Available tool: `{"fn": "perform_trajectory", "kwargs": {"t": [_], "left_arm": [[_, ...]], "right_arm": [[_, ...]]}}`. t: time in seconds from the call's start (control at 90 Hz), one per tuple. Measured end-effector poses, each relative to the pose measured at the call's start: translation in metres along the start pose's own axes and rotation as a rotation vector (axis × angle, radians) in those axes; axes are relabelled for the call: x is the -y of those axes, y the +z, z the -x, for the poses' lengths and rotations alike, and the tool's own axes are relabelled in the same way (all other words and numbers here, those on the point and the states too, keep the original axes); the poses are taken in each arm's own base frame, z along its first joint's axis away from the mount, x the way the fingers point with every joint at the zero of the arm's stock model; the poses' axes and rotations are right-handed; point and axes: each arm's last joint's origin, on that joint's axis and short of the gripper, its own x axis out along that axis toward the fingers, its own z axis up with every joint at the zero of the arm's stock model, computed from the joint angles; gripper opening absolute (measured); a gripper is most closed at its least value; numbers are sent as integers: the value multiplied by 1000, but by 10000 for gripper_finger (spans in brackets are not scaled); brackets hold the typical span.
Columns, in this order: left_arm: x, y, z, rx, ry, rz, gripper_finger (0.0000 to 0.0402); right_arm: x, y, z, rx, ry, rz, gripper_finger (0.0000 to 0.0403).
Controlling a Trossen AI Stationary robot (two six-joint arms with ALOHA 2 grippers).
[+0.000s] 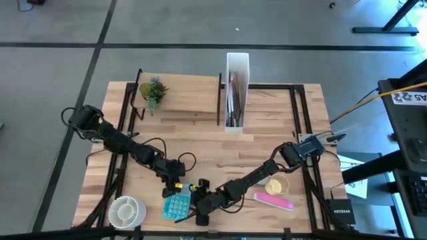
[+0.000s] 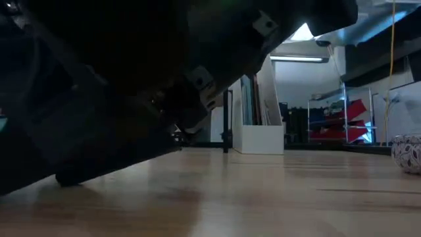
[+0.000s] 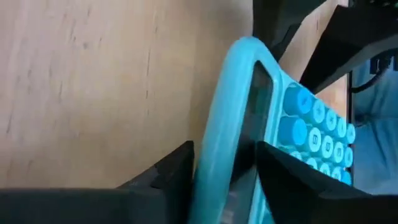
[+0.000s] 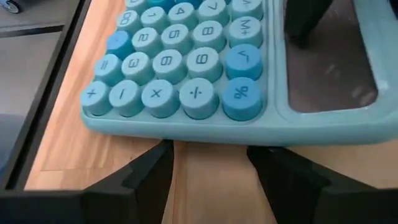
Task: Stock shelves
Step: Remove the blue calculator from under the shelf
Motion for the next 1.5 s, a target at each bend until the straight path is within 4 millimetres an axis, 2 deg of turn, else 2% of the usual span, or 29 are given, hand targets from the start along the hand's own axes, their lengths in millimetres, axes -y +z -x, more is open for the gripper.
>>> {"fn": "perform_trajectory", "kwargs": {"t": [0.144,0.244,0.311,0.4,0.544,0.678,0.778,0.911,1.044,1.256,1.5], "left_arm": [[1,2,1,9,-15,-4,65],[2,2,1,16,-11,-4,62],[1,4,2,23,-11,4,62],[0,5,6,25,-17,21,62],[-1,12,23,30,-20,30,56],[3,20,50,-10,33,10,45],[8,23,73,-98,96,-61,45],[14,20,102,-263,201,-111,44],[11,11,114,-401,299,-65,44],[4,-5,105,-472,303,-23,44],[-9,-17,94,-465,356,-27,45]], "right_arm": [[0,0,1,-5,1,5,207],[-2,0,3,-2,-14,6,207],[-4,0,10,0,-89,18,207],[-9,1,26,6,-209,50,207],[-24,2,67,15,-388,78,207],[-40,-8,94,16,-478,94,207],[-50,-14,106,61,-510,78,207],[-59,-20,111,89,-507,55,207],[-61,-21,111,98,-506,42,207],[-60,-21,111,98,-508,39,207],[-60,-21,111,95,-504,39,207]]}}
